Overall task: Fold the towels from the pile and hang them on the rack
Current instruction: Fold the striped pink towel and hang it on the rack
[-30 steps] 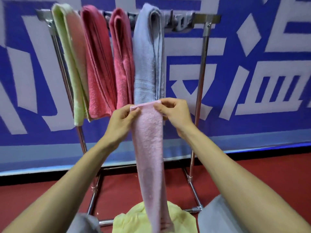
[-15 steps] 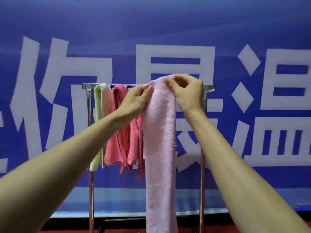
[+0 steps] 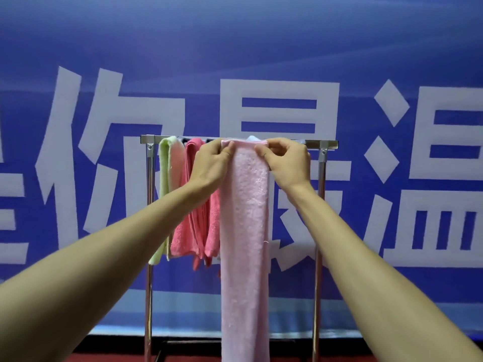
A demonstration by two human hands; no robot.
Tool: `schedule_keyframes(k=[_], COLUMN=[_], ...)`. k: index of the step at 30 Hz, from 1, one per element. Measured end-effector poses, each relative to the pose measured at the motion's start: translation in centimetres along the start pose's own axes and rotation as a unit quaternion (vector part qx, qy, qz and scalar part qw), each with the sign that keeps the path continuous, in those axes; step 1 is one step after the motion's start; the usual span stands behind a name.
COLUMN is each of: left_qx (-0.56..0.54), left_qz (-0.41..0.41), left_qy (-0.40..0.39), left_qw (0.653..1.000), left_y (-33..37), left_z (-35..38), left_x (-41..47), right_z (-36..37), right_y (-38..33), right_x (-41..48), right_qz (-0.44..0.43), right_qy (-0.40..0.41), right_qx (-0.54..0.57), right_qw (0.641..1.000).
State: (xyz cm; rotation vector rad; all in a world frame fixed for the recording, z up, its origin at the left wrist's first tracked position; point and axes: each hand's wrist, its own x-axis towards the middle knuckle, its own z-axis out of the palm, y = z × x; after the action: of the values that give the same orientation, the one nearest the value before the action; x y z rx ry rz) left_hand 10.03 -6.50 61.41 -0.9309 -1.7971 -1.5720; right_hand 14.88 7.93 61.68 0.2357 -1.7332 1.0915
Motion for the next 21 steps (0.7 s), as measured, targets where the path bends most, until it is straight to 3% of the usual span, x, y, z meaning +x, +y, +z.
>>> schedule_keyframes(k=[3, 7, 12, 16, 21], left_qx=[-0.039, -0.021, 0.006, 0.022, -0.036], left_qz=[-0.059, -0.075, -0.096, -0.113, -0.202], left_qy=[-0.001, -0.010, 0.004, 0.049, 0.088], left_qw=[0.997, 0.997, 0.995, 0.992, 0.975], left_y=[0.1, -0.1, -0.7, -0.8, -2.1], left_z=[0.5, 1.1, 1.6, 1.6, 0.9], left_x=[-0.3, -0.7, -1.1, -1.1, -0.7], right_z=[-0.1, -0.5, -0.3, -0.5, -1.3], right_y=[1.1, 3.0, 5.1, 6.4, 7.2], right_x=[0.1, -1.4, -4.4, -6.2, -7.6], right_qz=[0.059, 0.133, 0.241, 0.248, 0.253], right_qy=[-0.019, -0.072, -0.191, -0.254, -0.332], right_qx=[0.035, 0.089, 0.168, 0.176, 0.160], right_qw=[0.997, 0.985, 0.937, 0.918, 0.895])
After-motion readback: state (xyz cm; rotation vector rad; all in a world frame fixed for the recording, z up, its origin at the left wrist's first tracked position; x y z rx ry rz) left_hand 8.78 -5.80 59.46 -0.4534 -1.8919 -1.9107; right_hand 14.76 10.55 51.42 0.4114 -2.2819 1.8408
